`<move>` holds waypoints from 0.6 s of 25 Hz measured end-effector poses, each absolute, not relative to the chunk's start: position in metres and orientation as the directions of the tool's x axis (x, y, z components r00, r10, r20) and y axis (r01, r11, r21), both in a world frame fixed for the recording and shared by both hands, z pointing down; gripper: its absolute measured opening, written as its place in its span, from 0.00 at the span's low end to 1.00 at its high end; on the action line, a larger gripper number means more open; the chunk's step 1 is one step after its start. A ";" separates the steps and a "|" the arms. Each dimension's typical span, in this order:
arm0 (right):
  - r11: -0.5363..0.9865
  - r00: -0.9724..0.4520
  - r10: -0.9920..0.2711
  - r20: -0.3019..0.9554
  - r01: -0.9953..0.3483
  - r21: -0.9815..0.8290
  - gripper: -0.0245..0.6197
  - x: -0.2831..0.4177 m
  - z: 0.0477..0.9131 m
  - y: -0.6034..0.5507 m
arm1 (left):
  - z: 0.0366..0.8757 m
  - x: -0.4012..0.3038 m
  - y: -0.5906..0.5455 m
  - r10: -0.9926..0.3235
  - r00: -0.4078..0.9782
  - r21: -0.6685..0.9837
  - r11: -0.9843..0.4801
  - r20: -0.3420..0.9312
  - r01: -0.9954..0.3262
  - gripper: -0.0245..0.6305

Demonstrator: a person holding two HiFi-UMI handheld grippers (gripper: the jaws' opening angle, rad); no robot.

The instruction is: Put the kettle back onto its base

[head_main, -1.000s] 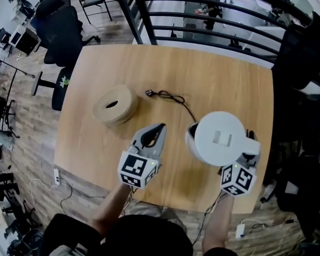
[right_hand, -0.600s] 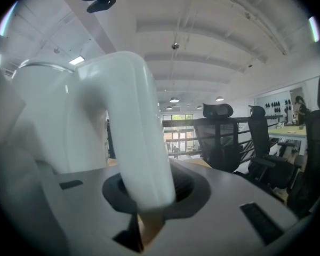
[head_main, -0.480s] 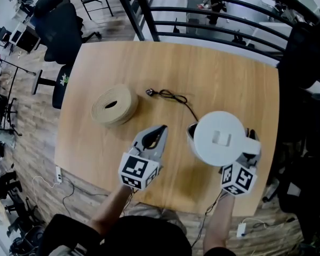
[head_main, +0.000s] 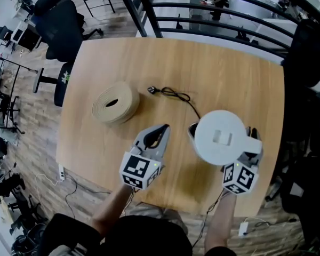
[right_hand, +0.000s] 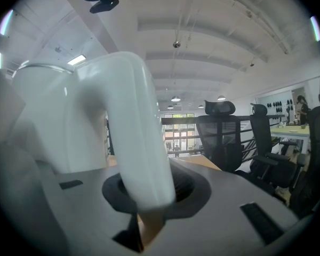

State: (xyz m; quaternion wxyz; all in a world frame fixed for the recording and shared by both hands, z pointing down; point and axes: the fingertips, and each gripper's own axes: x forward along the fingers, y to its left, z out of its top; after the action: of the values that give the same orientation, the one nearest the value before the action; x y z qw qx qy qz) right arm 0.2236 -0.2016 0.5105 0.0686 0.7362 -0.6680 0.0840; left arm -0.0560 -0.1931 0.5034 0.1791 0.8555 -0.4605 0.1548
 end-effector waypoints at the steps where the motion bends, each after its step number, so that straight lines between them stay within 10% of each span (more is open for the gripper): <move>1: -0.098 0.093 -0.972 0.215 -0.995 -0.014 0.14 0.223 0.510 -0.202 | 0.504 -0.056 -0.193 -0.732 0.527 0.163 -0.511 0.431 -0.844 0.04; 15: -0.094 0.088 -0.978 0.190 -0.995 -0.023 0.13 0.228 0.512 -0.198 | 0.510 -0.054 -0.191 -0.726 0.529 0.160 -0.517 0.440 -0.841 0.04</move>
State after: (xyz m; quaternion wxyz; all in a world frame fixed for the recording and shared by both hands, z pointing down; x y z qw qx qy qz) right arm 0.2279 -0.1985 0.5123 0.0558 0.7355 -0.6707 0.0783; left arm -0.0538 -0.1912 0.5096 0.1794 0.8558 -0.4577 0.1612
